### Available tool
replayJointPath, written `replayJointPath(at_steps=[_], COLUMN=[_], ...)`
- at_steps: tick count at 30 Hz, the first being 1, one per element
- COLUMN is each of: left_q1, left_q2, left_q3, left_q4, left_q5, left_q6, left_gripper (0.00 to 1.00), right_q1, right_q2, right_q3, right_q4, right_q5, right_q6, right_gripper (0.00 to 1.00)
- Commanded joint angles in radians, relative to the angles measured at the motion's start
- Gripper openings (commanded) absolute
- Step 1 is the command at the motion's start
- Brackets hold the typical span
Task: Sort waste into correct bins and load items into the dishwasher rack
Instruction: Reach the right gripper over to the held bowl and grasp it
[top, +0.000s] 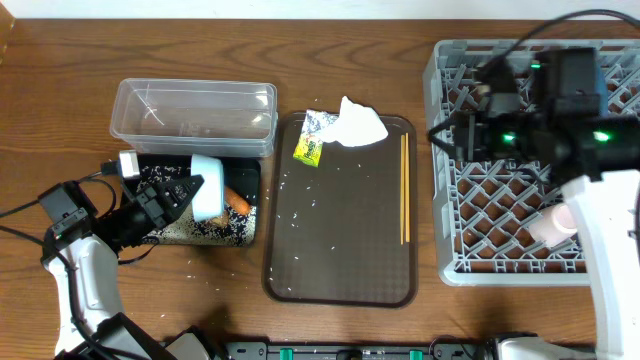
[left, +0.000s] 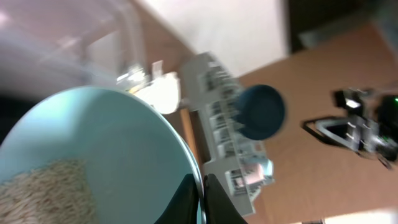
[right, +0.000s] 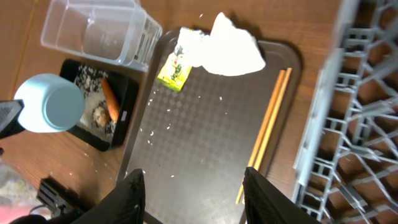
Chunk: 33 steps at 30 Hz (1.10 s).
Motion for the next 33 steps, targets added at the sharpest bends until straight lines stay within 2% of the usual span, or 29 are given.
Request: replayJointPath(at_steps=[1,6,12,20,27,33], left_q1=[0.005,0.005,0.002,0.002,0.001,0.001], left_q2=[0.017,0.031,0.032,0.032,0.032,0.032], left_q3=[-0.002,-0.002,-0.002,-0.002,-0.002,-0.002], left_q4=[0.01,0.058,0.057,0.057,0.056,0.053], left_q5=[-0.088,0.041,0.15,0.15,0.148,0.148], left_q6=[-0.1,-0.096,-0.097,-0.101,-0.101,-0.101], left_gripper=[0.06,0.06,0.06,0.06,0.06,0.06], right_q1=[0.041,0.101,0.293,0.532,0.664,0.729], right_q2=[0.023,0.043,0.129,0.393,0.524,0.526], right_q3=[-0.007,-0.007,-0.008,-0.007,-0.007,-0.007], right_q4=[0.015,0.033,0.122,0.415,0.749,0.881], right_q5=[0.024,-0.041,-0.043,0.016,-0.122,-0.163], right_q6=[0.013,0.012,0.056,0.2,0.148,0.122], right_gripper=[0.44,0.44,0.33,0.24,0.18,0.15])
